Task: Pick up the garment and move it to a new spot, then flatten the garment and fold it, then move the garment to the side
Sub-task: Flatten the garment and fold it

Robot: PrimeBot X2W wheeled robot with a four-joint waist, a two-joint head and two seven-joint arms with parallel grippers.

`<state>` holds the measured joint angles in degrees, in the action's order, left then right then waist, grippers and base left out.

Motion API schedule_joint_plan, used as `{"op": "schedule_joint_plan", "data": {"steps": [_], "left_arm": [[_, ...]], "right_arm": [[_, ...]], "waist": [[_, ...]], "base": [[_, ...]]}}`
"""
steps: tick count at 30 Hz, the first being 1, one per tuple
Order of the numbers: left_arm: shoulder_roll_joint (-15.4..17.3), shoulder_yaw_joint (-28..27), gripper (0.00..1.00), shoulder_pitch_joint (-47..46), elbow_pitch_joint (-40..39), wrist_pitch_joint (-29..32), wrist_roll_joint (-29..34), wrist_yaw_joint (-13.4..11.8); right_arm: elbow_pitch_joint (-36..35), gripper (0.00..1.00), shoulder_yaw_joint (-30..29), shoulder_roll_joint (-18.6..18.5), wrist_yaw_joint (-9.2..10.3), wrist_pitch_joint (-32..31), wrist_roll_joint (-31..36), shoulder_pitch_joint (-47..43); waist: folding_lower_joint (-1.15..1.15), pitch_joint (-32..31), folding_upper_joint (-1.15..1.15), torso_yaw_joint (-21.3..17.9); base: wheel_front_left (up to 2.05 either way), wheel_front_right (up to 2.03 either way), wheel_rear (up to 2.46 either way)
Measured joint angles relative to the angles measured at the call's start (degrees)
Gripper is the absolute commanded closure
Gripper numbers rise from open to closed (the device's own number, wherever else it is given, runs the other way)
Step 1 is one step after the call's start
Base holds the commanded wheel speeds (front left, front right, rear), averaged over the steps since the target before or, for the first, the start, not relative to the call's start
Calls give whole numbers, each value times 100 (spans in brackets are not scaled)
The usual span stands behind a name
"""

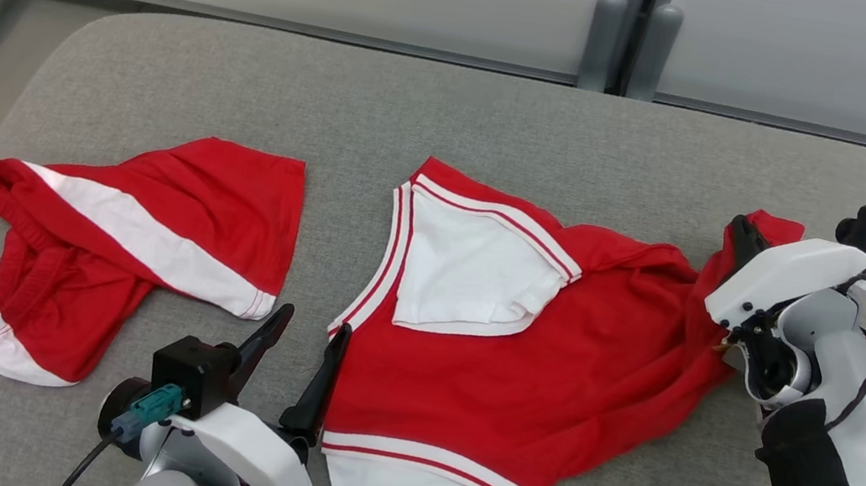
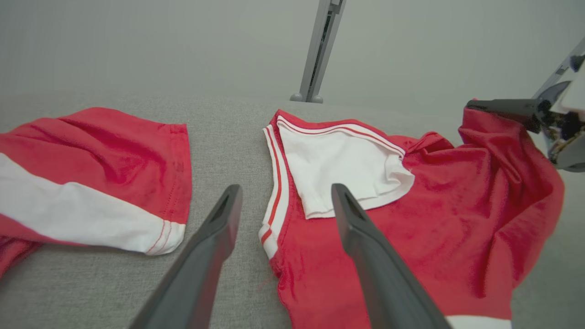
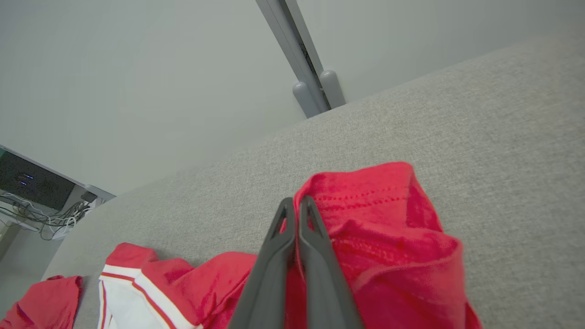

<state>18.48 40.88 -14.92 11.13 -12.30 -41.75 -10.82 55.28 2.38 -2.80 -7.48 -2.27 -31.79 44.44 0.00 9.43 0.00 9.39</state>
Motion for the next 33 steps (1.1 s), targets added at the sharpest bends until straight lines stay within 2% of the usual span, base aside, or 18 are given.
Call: {"op": "schedule_joint_plan", "data": {"steps": [1,2,3,4,9,14,18,26,33], "left_arm": [[-24,11,0,-16,24,-9,0,10],[-45,19,0,-32,54,-16,4,25],[-70,26,0,-54,84,-31,7,42],[-92,33,0,-69,114,-35,7,64],[-121,22,0,-76,264,-87,1,76],[-87,3,0,-34,285,-109,-7,66],[-40,2,0,73,247,-108,-13,24],[41,57,0,182,76,-82,-10,-34],[52,215,0,133,-79,76,96,-33]], "right_arm": [[234,100,-24,-4,0,23,34,134],[453,91,-33,-11,0,25,66,238],[616,51,-27,-23,0,54,109,319],[764,0,-35,-38,0,122,136,389],[1135,0,11,-45,0,361,132,541],[975,0,289,-45,0,665,-11,355],[524,0,461,-177,0,992,-255,-4],[-494,0,493,-736,0,1465,-665,-1226],[-1241,0,326,-762,0,1545,-711,-2099]], "waist": [[0,41,0,37],[0,76,0,78],[0,104,0,121],[0,126,0,164],[0,67,0,232],[0,-169,0,110],[0,-330,0,-78],[0,-541,0,-535],[0,-641,0,-957]], "base": [[0,0,0],[0,0,0],[0,0,0],[0,0,0],[0,0,0],[0,0,0],[0,0,0],[0,0,0],[0,0,0]]}}
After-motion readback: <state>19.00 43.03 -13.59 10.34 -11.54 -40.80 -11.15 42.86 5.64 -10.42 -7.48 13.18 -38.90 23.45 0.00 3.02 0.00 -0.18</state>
